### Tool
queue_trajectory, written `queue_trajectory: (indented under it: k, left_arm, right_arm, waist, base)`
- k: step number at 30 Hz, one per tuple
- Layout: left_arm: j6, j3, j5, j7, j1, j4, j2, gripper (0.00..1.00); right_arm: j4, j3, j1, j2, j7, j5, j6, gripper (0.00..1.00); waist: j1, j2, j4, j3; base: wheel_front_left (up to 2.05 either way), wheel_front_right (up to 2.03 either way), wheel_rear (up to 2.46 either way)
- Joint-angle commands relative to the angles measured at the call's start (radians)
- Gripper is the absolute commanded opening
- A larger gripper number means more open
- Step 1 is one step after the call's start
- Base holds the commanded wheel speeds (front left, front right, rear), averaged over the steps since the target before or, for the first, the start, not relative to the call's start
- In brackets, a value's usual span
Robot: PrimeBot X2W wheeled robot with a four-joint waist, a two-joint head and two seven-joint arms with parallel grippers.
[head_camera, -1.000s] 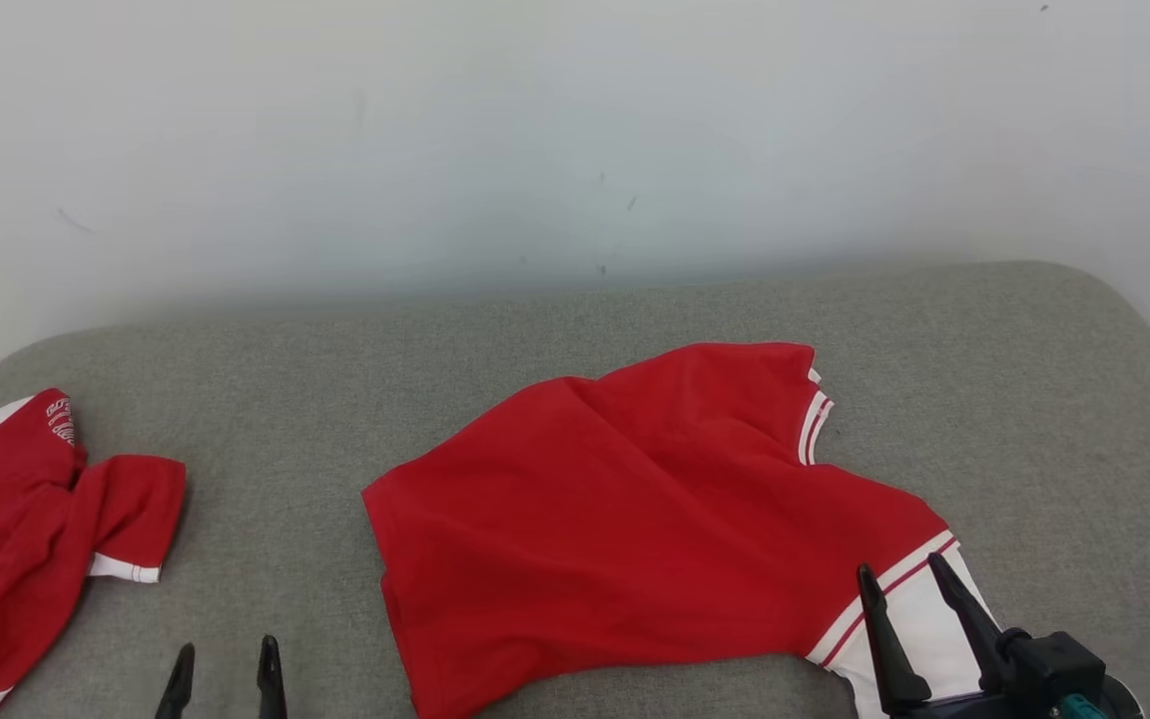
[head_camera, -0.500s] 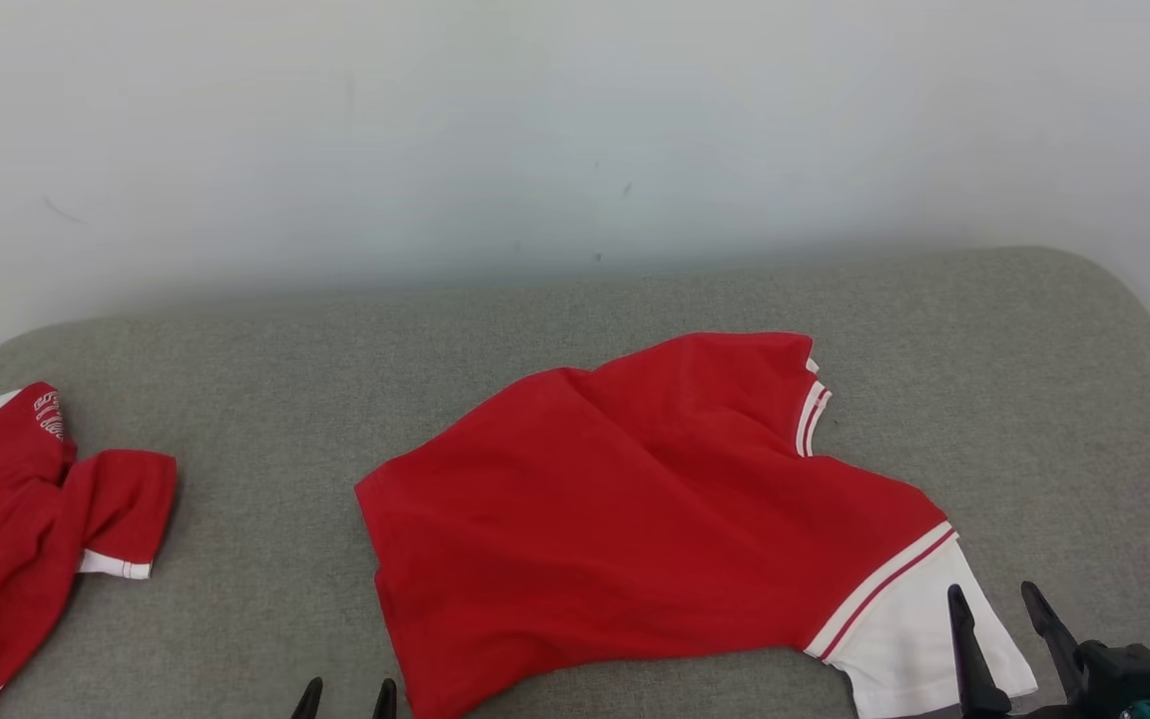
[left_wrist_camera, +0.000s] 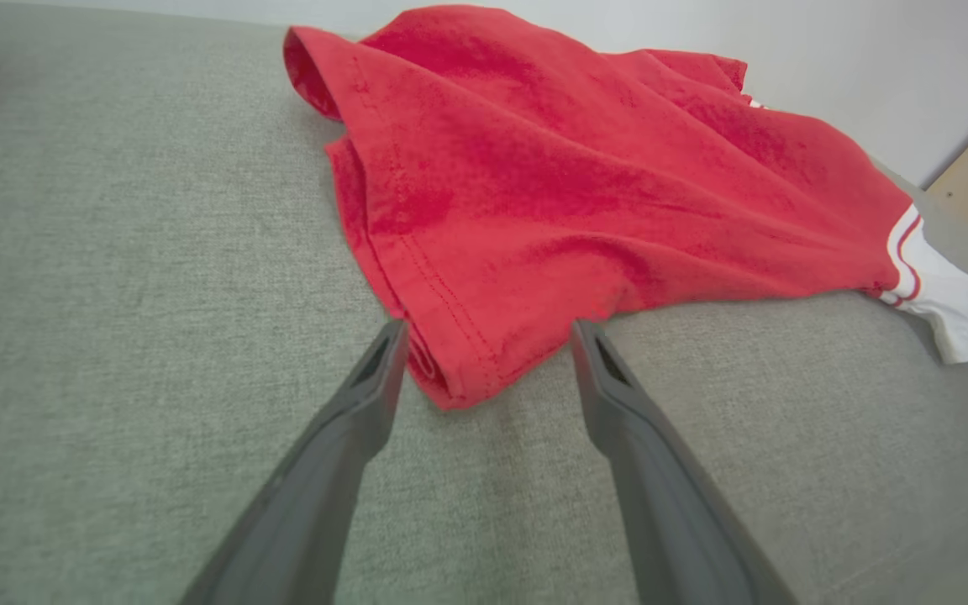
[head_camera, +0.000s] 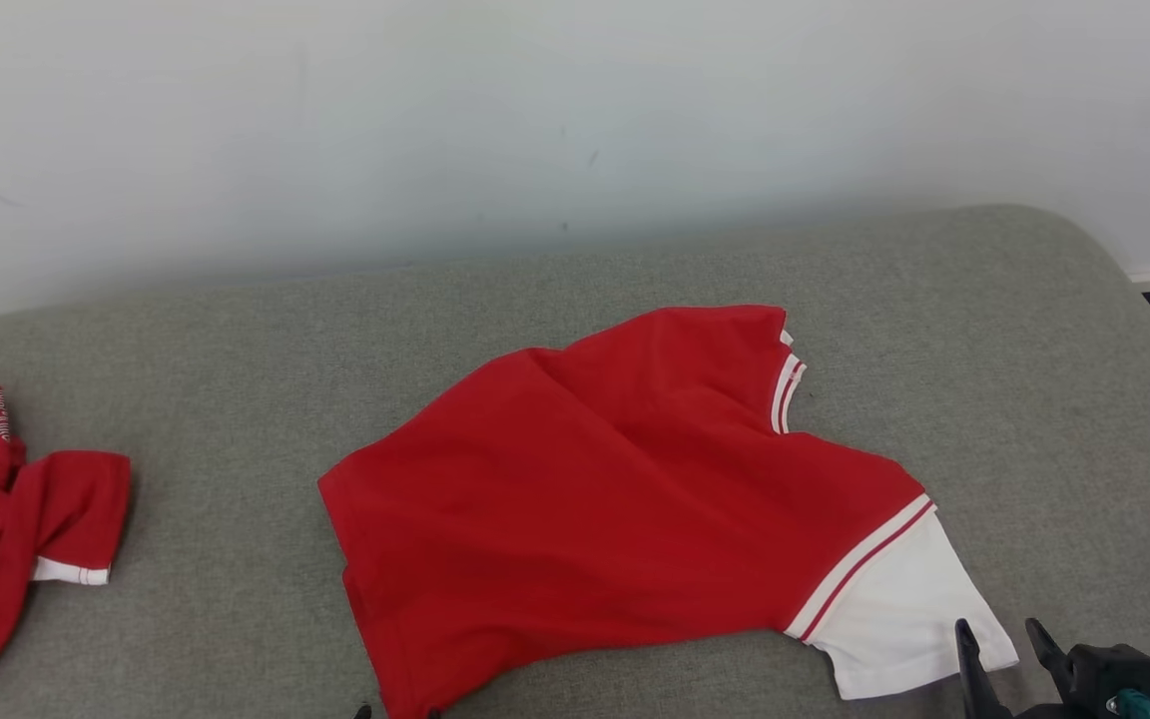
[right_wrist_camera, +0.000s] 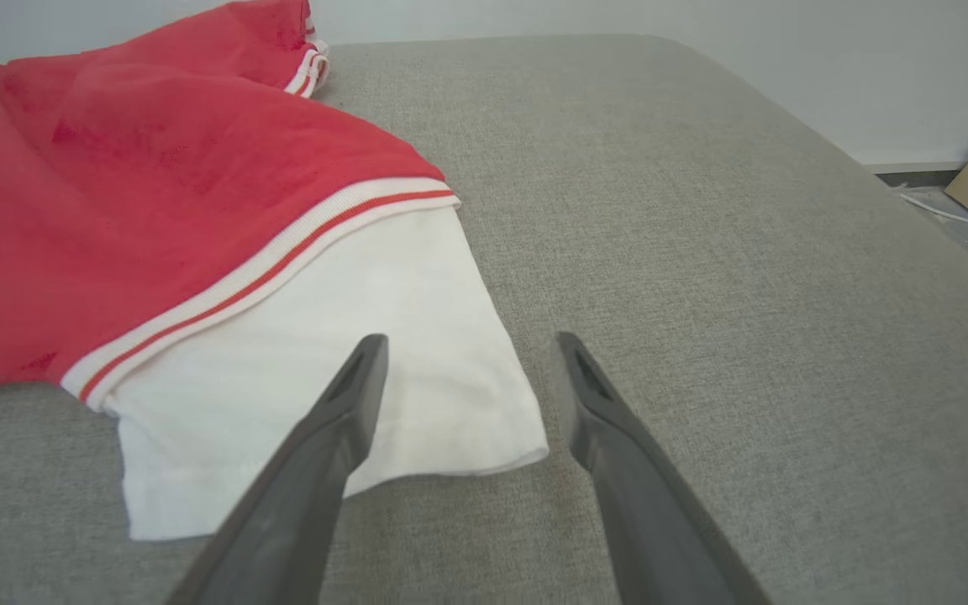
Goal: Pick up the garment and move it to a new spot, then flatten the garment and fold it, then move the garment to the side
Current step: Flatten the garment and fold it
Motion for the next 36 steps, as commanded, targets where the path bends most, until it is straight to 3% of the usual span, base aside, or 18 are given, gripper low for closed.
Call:
queue_trajectory:
  k: [1,15,16,17,18,19,20,21,22,23,30,36]
  left_arm:
    - [-0.003,-0.004,-0.012,-0.003,-0.013,0.022,0.001,1.0]
    - [-0.016,-0.025,-0.026,-0.003,-0.073,0.122,0.001,1.0]
    - [-0.016,-0.027,-0.027,-0.003,-0.075,0.126,0.001,1.0]
    - [-0.016,-0.029,-0.029,-0.003,-0.078,0.13,0.001,0.96]
    - [-0.017,-0.031,-0.031,-0.003,-0.081,0.134,0.001,0.72]
    - [-0.018,-0.033,-0.032,-0.003,-0.083,0.142,0.001,0.42]
    - [-0.018,-0.033,-0.032,-0.003,-0.083,0.142,0.001,0.42]
    - [-0.016,-0.037,-0.031,-0.003,-0.086,0.149,0.001,0.31]
    - [-0.017,-0.038,-0.032,-0.003,-0.089,0.152,0.001,0.1]
    - [-0.018,-0.038,-0.033,-0.003,-0.093,0.148,0.001,0.0]
    - [-0.011,-0.024,-0.02,-0.003,-0.068,0.123,0.001,0.0]
    - [-0.006,0.021,-0.003,-0.003,-0.045,0.076,0.001,0.0]
  right_arm:
    - [0.022,-0.002,-0.013,0.0,-0.001,-0.01,-0.001,1.0]
    - [0.269,0.024,-0.151,0.018,-0.022,0.001,-0.001,1.0]
    - [0.286,0.028,-0.16,0.019,-0.026,0.003,-0.001,0.87]
    - [0.302,0.032,-0.167,0.021,-0.029,0.006,-0.001,0.49]
    - [0.317,0.036,-0.173,0.023,-0.034,0.008,-0.001,0.33]
    - [0.331,0.043,-0.179,0.025,-0.035,0.011,-0.001,0.0]
    - [0.331,0.043,-0.179,0.025,-0.035,0.011,-0.001,0.0]
    - [0.346,0.05,-0.184,0.027,-0.039,0.017,-0.001,0.0]
    - [0.359,0.055,-0.188,0.025,-0.042,0.021,-0.001,0.0]
    - [0.368,0.059,-0.192,0.022,-0.046,0.027,-0.001,0.0]
    - [0.405,0.089,-0.201,0.019,-0.07,0.051,-0.001,0.0]
    - [0.341,0.121,-0.179,0.011,-0.08,0.099,-0.001,0.0]
  waist:
    - [0.0,-0.0001,-0.011,0.013]
    - [0.0,-0.0001,-0.031,0.047]
    - [0.0,-0.0001,-0.03,0.046]
    - [0.0,-0.0001,-0.03,0.045]
    - [0.0,-0.0001,-0.029,0.043]
    - [0.0,-0.0001,-0.029,0.041]
    - [0.0,-0.0001,-0.029,0.041]
    - [0.0,-0.0001,-0.028,0.039]
    - [0.0,-0.0001,-0.027,0.036]
    - [0.0,-0.0001,-0.026,0.034]
    - [0.0,-0.0001,-0.016,0.018]
    - [0.0,-0.0001,-0.012,0.003]
  base:
    - [0.0,0.0,0.0]
    - [0.0,0.0,0.0]
    - [0.0,0.0,0.0]
    - [0.0,0.0,0.0]
    - [0.0,0.0,0.0]
    - [0.0,0.0,0.0]
    - [0.0,0.0,0.0]
    - [0.0,0.0,0.0]
    - [0.0,0.0,0.0]
    - [0.0,0.0,0.0]
    - [0.0,0.0,0.0]
    - [0.0,0.0,0.0]
